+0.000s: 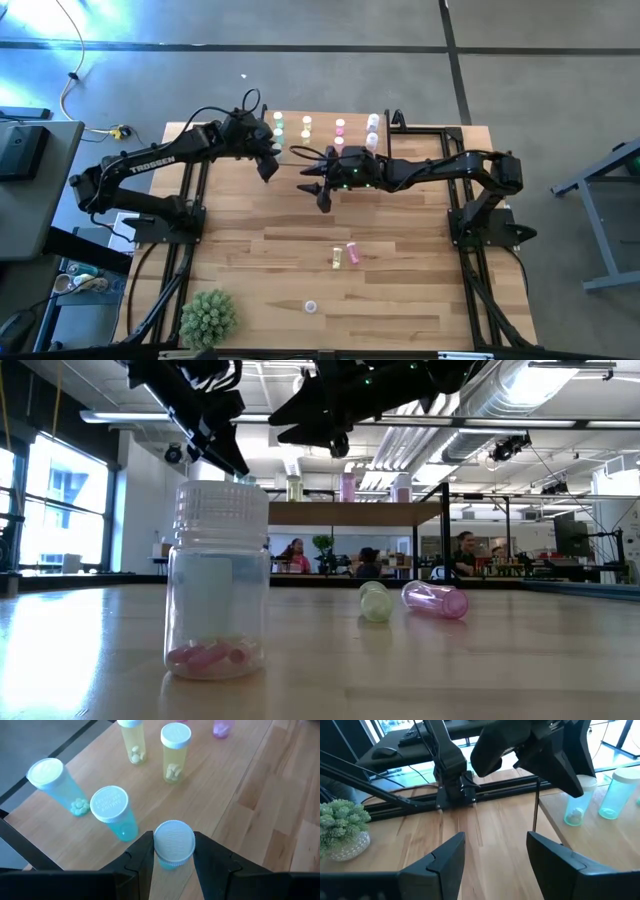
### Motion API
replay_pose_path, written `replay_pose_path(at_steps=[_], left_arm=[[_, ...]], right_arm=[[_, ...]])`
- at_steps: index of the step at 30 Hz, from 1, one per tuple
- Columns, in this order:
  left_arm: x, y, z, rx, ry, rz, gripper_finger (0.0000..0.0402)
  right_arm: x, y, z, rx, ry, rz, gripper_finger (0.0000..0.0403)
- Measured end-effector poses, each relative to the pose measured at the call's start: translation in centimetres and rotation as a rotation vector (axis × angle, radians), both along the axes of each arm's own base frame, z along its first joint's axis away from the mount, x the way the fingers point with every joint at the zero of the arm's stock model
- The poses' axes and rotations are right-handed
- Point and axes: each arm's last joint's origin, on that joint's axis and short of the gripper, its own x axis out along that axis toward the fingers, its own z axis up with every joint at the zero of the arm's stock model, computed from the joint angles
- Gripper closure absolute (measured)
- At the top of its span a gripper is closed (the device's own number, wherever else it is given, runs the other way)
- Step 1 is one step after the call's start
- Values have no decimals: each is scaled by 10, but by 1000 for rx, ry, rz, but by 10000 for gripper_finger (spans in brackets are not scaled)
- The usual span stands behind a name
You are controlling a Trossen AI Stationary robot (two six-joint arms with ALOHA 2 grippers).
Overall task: Pick and place medicine bottles onto shelf by color
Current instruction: Put the blue pill bottle on the shelf aligned with the other blue pill bottles
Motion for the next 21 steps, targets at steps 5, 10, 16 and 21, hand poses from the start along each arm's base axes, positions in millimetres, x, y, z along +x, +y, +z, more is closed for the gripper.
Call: replay_pose_path(at_steps=[5,10,16,21], left_arm=[[0,0,0,4,3,5,289],[0,0,0,4,3,6,284],[0,0,0,2,5,5,258],[0,0,0,5,1,5,244]], right_arm=[[0,0,0,0,2,0,201],[0,0,-1,-11,7,3,201],[0,0,-1,-14,7,4,201],[0,0,-1,-13,10,4,201]])
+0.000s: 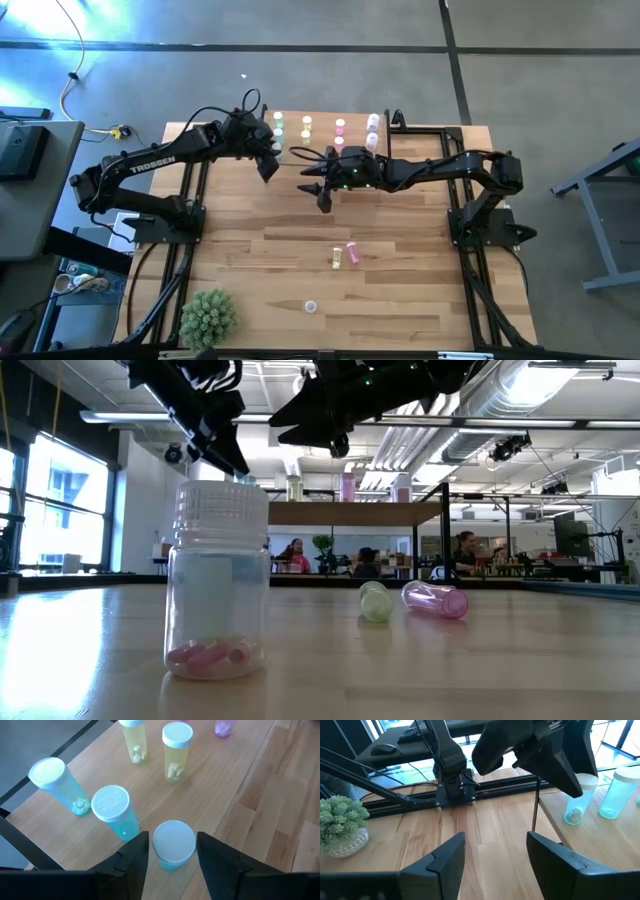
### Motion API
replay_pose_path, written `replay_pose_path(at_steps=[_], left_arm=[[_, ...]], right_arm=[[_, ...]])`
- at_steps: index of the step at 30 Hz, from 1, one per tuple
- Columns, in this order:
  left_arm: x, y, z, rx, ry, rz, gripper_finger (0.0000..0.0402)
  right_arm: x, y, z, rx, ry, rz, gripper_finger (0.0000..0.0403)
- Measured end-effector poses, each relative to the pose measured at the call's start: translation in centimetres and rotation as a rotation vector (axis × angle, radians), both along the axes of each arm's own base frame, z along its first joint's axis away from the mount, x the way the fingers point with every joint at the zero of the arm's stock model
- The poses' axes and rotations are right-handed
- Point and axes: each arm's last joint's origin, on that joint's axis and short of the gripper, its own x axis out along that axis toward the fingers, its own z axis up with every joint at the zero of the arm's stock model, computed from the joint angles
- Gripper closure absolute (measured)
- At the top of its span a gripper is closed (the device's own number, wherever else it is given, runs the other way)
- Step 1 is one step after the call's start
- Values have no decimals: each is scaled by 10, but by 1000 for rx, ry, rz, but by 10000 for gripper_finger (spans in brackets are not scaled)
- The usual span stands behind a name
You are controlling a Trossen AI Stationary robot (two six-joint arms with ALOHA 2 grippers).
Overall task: Pick and place medicine bottles onto shelf by color
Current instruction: Put the blue pill bottle on the shelf aligned with the other blue pill bottles, then put the pink pill bottle on the shelf aligned with the other pink pill bottles
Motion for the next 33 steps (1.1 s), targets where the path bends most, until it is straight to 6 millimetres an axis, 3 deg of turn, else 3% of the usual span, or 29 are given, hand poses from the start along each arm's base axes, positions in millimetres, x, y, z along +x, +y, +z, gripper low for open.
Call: replay_pose_path(at_steps=[9,16,23,28,33], left_arm=[[0,0,3,4,-15,3,224],[-1,-1,30,12,-8,-6,216],[-6,-6,49,29,-17,-18,216],[-12,-21,58,47,-77,-82,216],[-11,-43,51,86,-195,-167,216]], right_arm=[[-1,0,-2,3,21,0,201],[-3,0,-2,3,45,1,201],[-26,3,16,14,125,1,201],[-43,6,25,54,198,-12,201],[-55,10,18,139,336,-43,201]])
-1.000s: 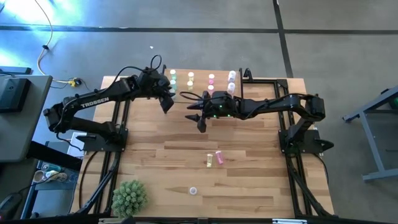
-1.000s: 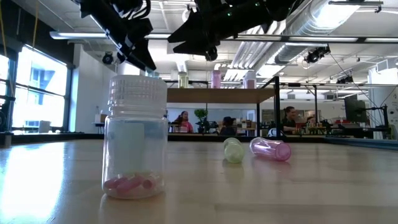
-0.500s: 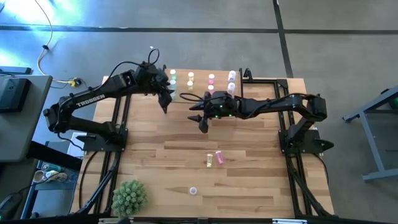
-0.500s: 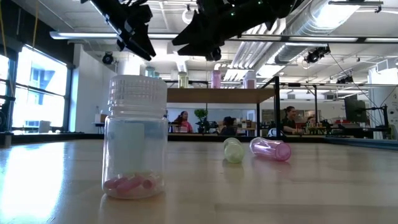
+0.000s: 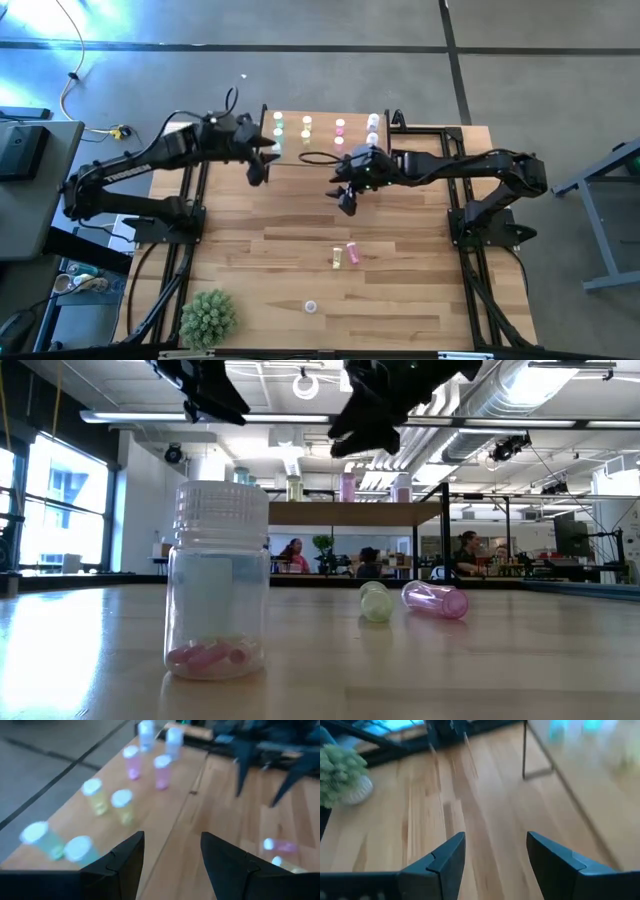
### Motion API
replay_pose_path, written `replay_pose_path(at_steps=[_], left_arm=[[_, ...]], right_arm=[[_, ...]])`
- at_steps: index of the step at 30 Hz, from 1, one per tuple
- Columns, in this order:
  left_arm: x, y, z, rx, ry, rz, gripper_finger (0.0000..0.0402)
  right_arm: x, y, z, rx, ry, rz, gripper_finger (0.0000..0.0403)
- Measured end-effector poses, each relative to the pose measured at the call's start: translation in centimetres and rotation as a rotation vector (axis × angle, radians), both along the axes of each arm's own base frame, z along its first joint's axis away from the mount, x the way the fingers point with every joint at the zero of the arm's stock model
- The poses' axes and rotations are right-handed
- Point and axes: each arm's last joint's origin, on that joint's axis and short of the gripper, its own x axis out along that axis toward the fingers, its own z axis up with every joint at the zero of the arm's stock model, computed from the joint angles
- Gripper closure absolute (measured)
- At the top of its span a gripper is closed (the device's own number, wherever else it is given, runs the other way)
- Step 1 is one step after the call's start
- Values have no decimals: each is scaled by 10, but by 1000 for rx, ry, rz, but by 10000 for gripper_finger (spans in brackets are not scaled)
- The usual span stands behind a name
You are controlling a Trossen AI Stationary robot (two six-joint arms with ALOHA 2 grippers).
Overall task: Pick and place medicine bottles onto shelf by color
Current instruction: Put the pink pill bottle on the shelf aligned with the other pink pill bottles
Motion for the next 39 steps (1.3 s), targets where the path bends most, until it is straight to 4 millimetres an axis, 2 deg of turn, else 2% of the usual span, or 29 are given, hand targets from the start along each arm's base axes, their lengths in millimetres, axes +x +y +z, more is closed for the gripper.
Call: replay_pose_path(at_steps=[5,11,20,26,31,39], left_arm=[[6,-18,-21,6,-55,-72,216],[17,-36,-51,-23,-94,-137,216],[25,-67,-87,-83,-190,-246,216],[25,-81,-100,-90,-189,-249,216],[26,-87,-102,-80,-181,-217,216],[31,-94,-108,-88,-155,-244,216]], right_arm=[[-6,11,-13,83,145,-32,201],[-15,30,-21,145,275,-152,201],[-30,73,-30,257,411,-334,201],[-35,99,-43,296,409,-464,201],[-40,117,-62,345,424,-566,201],[-33,143,-90,359,443,-605,201]])
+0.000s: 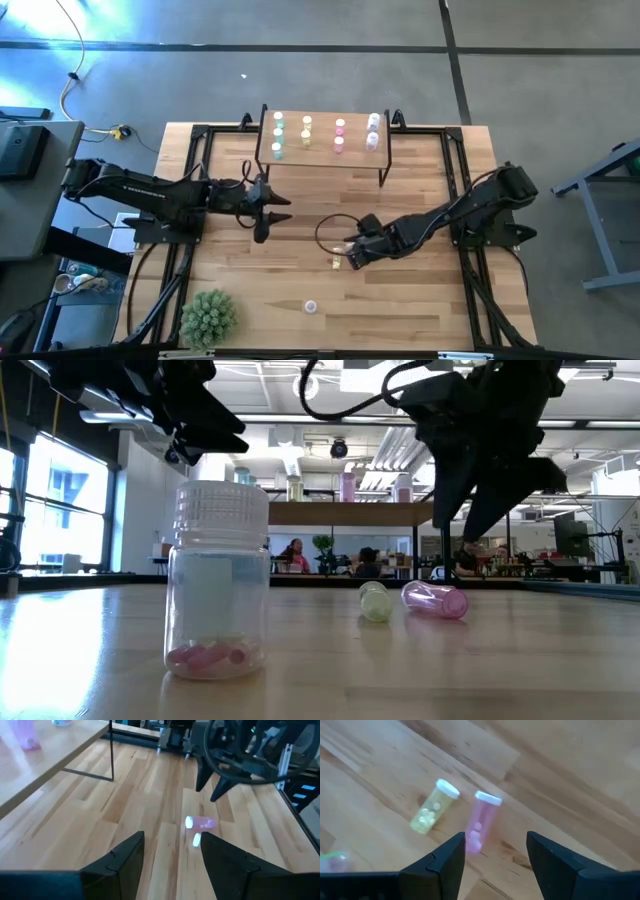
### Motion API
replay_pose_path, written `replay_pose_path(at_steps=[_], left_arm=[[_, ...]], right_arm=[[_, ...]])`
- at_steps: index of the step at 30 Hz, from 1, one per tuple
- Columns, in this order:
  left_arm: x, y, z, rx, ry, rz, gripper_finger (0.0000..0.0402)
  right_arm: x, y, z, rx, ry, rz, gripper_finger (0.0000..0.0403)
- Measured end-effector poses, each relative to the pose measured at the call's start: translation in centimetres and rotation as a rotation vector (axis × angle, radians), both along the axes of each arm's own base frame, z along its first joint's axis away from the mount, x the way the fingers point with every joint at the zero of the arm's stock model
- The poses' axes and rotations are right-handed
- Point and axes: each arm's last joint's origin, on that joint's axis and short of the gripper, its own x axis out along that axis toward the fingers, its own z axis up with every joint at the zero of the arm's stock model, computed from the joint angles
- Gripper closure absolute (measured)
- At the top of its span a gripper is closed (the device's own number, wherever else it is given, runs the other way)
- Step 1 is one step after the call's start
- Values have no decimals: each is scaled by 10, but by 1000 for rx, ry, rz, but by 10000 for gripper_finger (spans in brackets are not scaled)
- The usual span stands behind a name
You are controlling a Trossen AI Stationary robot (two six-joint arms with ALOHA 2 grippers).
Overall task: Pick and place medicine bottles onto shelf by color
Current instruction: Put the pink pill bottle on the shelf aligned with the other pink pill bottles
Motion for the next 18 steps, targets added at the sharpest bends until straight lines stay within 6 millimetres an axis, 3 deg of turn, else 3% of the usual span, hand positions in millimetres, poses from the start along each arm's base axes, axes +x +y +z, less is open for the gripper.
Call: replay_pose_path(at_steps=[18], left_arm=[[7,-6,-4,1,-6,-26,216]], right_arm=[[24,13,-56,53,48,4,201]])
